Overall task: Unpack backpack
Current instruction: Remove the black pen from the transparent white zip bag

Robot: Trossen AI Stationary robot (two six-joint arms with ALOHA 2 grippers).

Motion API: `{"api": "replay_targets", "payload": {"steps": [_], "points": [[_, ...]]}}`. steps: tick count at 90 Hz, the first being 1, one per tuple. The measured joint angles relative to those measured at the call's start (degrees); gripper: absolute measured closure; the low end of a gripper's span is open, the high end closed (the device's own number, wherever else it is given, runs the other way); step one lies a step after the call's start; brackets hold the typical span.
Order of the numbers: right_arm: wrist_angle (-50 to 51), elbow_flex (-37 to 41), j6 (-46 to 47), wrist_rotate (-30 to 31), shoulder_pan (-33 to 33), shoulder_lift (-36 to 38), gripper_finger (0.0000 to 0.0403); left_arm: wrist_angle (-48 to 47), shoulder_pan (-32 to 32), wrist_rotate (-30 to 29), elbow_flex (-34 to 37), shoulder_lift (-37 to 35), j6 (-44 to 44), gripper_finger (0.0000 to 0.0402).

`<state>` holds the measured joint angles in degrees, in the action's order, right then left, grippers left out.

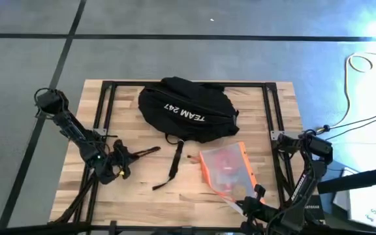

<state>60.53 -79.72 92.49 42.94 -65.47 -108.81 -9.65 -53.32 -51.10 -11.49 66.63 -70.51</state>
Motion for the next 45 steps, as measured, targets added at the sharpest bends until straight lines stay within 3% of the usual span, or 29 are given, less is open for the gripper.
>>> {"api": "replay_targets", "payload": {"steps": [14,45], "points": [[0.24,0.00,0.00,0.04,0.00,0.00,0.0403,-0.31,0.00,4.80,-0.02,0.00,1.28,0.0371],[0.42,0.00,0.00,0.50,-0.02,0.00,0.0403,-0.53,1.51,4.86,-0.02,0.02,0.85,0.0371]]}}
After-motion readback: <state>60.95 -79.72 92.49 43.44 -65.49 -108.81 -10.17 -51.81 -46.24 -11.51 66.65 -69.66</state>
